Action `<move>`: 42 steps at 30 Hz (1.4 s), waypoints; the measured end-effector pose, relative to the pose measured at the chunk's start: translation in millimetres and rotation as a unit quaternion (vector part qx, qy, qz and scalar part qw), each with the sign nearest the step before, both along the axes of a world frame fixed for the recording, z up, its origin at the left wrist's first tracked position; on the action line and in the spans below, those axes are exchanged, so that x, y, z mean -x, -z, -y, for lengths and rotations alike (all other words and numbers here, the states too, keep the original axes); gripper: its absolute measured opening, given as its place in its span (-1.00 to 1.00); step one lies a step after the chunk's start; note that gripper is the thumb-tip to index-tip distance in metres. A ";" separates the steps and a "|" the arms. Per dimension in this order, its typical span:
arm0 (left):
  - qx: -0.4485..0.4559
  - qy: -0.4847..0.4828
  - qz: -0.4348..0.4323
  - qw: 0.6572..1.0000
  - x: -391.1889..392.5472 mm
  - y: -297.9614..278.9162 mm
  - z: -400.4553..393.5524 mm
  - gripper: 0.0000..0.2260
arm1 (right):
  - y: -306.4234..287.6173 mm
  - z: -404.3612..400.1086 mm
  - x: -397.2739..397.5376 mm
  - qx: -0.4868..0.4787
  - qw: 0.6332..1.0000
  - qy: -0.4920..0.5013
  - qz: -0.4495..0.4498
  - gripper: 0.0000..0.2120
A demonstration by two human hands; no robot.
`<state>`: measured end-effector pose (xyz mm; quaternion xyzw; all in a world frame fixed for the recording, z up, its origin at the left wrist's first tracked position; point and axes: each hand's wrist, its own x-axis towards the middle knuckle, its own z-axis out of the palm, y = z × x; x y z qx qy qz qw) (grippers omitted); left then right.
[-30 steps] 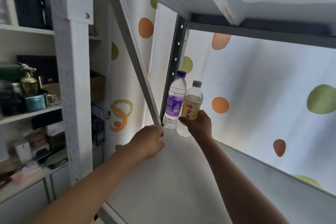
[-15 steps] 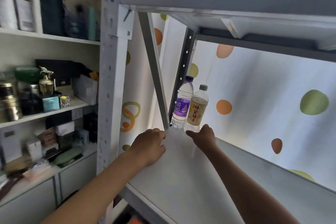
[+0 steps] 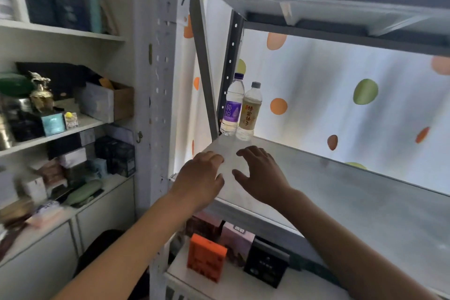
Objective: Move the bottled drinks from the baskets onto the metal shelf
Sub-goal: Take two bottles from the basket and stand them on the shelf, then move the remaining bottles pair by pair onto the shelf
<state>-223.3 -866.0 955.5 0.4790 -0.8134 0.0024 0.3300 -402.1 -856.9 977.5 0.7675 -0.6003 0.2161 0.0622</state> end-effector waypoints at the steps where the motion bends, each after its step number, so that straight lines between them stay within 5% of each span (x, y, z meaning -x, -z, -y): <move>1: 0.005 -0.001 0.000 1.000 -3.3 1.7 -7.6 -0.65 | 1.0 -8.7 -4.5 0.003 1.000 -0.010 0.001 -0.52; 15: -0.014 -0.208 0.046 0.977 -21.9 24.5 -125.5 -0.63 | 19.8 -65.1 -34.9 0.055 0.967 -0.242 0.051 -0.55; 23: -0.036 -0.393 0.064 0.917 -43.7 44.8 -246.8 -0.67 | 62.9 -116.9 -88.3 0.043 0.902 -0.429 0.014 -0.51; 27: -0.091 -0.477 0.092 0.869 -59.1 51.8 -310.3 -0.53 | 73.6 -167.8 -113.8 0.027 0.877 -0.479 0.014 -0.52; 36: -0.089 -0.555 0.088 0.822 -98.6 54.3 -448.7 -0.52 | 80.1 -294.4 -183.4 0.033 0.827 -0.562 -0.011 -0.51; 42: -0.110 -0.638 0.057 0.760 -153.3 61.8 -585.2 -0.51 | 80.5 -410.5 -268.3 0.017 0.779 -0.627 0.000 -0.51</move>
